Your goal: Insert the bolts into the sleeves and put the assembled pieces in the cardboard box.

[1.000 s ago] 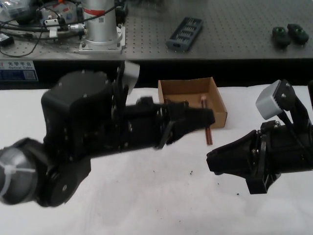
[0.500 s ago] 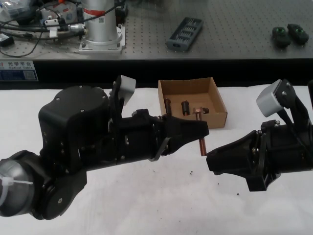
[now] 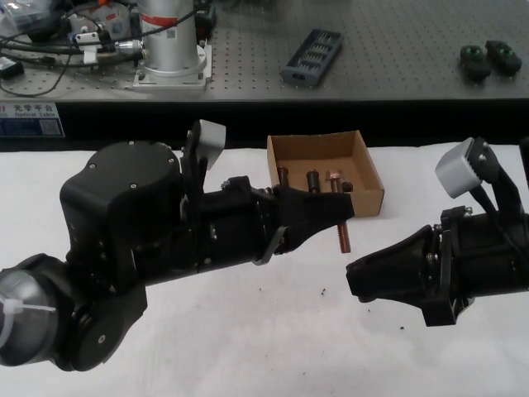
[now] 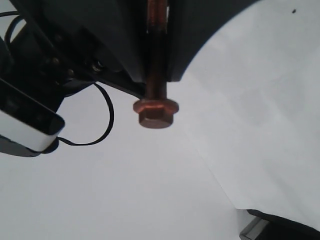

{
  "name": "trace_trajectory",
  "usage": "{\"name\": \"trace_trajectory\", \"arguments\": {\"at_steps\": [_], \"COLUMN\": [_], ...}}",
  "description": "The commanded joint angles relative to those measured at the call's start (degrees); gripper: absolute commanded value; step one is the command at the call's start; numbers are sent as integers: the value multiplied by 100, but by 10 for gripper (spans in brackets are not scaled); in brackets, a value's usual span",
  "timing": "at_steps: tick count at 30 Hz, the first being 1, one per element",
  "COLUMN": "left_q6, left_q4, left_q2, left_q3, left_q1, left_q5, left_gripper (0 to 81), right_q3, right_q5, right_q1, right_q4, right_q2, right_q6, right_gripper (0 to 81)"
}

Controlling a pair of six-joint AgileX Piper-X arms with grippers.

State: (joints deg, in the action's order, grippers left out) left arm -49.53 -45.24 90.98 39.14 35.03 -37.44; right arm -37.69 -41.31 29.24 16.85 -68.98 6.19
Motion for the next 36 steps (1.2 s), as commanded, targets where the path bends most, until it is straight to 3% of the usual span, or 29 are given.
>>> {"name": "trace_trajectory", "arguments": {"at_steps": [1, 36], "left_q6": [-51, 74], "left_q4": [-162, -162], "left_q2": [0, 0], "left_q3": [18, 18], "left_q1": [29, 29], "left_q5": [-73, -445], "left_gripper": [11, 11], "right_q3": [-22, -22], "right_q5": [-99, -321], "right_q1": [-14, -14], "right_q4": [-20, -54], "right_q2": [66, 66], "right_q6": [7, -60], "right_gripper": [103, 103]}}
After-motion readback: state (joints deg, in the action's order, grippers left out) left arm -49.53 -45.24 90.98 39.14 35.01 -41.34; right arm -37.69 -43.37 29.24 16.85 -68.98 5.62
